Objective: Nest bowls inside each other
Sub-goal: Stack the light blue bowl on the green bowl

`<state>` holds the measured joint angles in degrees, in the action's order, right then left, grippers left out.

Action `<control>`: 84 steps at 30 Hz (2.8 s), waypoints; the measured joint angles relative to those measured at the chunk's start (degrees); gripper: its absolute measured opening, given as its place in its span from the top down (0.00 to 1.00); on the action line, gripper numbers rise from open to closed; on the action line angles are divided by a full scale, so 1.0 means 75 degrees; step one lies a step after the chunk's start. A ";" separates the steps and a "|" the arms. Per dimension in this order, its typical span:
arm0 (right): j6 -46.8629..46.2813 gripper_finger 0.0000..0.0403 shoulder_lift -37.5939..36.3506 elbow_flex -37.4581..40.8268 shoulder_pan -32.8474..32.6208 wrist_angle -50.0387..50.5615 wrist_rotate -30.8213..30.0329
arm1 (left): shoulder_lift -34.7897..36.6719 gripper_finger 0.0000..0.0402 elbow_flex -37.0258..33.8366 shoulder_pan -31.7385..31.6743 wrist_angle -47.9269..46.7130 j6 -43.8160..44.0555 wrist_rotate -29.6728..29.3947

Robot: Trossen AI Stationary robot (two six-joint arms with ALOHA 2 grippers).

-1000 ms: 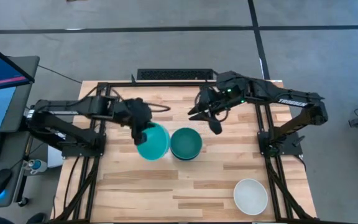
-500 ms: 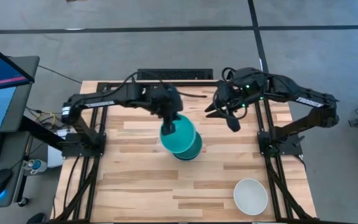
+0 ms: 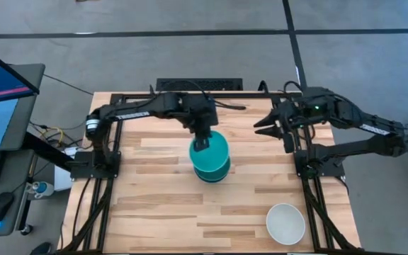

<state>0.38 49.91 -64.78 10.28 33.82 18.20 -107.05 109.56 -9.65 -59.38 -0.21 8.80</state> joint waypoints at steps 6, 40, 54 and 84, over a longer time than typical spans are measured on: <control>-0.0451 0.69 -0.0821 0.0995 -0.0006 -0.0485 -0.0003 | -0.0550 1.00 -0.0006 0.0004 0.0135 0.0143 0.0448; -0.0731 0.70 -0.1227 0.2285 -0.0119 -0.1376 -0.0029 | -0.1741 0.99 -0.0358 0.0073 0.0287 -0.0189 0.0966; -0.0798 0.70 -0.1212 0.2285 -0.0122 -0.1316 -0.0029 | -0.1868 0.83 -0.0373 -0.0013 0.0636 -0.0331 0.1278; -0.0862 0.70 -0.1215 0.2276 -0.0122 -0.1194 -0.0020 | -0.2007 0.80 0.0478 -0.0009 -0.1061 -0.0814 0.1836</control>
<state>-6.09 40.80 -47.70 9.37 24.86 18.04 -122.10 113.14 -9.72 -67.34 -6.31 22.58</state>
